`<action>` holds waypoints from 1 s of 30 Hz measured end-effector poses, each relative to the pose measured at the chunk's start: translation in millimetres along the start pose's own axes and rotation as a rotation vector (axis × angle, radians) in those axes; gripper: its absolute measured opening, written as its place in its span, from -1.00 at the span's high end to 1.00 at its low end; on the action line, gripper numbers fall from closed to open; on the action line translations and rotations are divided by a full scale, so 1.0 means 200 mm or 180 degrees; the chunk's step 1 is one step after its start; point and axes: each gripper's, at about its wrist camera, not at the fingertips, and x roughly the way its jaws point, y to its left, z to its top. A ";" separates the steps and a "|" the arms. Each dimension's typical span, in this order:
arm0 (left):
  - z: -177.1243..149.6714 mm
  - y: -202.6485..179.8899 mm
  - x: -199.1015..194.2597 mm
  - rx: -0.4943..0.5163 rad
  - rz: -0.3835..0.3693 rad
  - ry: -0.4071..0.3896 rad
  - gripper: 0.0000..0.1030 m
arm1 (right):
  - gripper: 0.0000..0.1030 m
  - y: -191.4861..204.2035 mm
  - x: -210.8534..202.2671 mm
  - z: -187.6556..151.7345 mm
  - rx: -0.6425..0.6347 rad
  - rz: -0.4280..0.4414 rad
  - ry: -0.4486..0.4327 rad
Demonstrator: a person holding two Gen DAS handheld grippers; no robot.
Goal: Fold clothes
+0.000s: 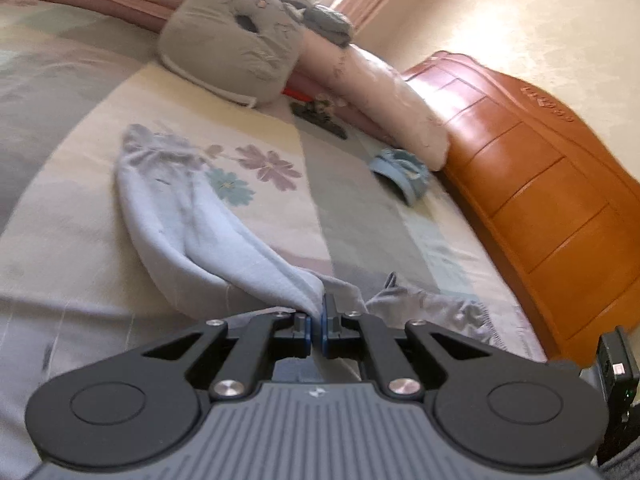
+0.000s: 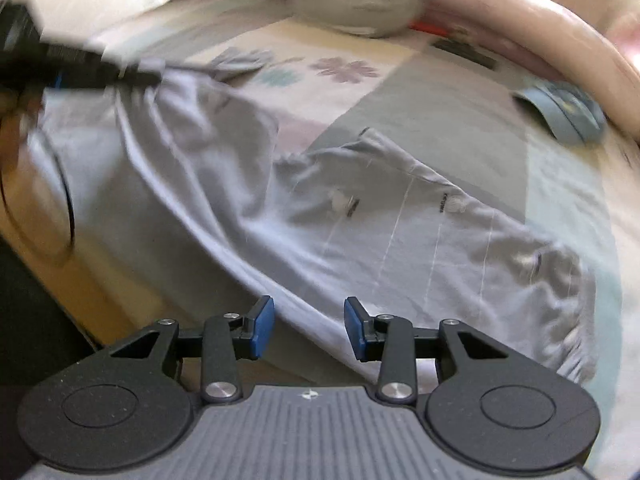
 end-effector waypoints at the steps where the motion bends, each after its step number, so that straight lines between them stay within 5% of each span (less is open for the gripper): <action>1: -0.03 -0.01 -0.02 -0.0048 0.0070 -0.0008 0.94 | 0.16 0.00 0.00 -0.02 -0.0210 0.0020 0.0010; 7: -0.19 -0.02 -0.07 -0.0401 0.0469 -0.0032 0.94 | 0.22 0.00 0.03 -0.14 -0.1322 0.0039 0.0072; 13: -0.27 0.00 -0.10 -0.0494 0.0662 -0.0122 0.93 | 0.53 0.00 0.01 -0.23 -0.1928 0.0076 0.0014; 17: -0.29 0.03 -0.06 -0.0444 0.0716 -0.0152 0.93 | 0.92 0.00 0.03 -0.27 -0.2111 0.0077 0.0041; 21: -0.35 0.07 -0.02 -0.0283 0.0710 -0.0137 0.92 | 0.91 -0.01 0.02 -0.29 -0.1903 0.0132 -0.0058; 25: -0.45 0.17 0.00 -0.0519 0.0648 -0.0079 0.87 | 0.78 0.04 0.01 -0.35 -0.1867 -0.0037 -0.0153; 30: -0.53 0.23 -0.13 -0.0592 0.0471 -0.0228 0.64 | 0.30 0.06 -0.04 -0.39 -0.1452 -0.0153 -0.0409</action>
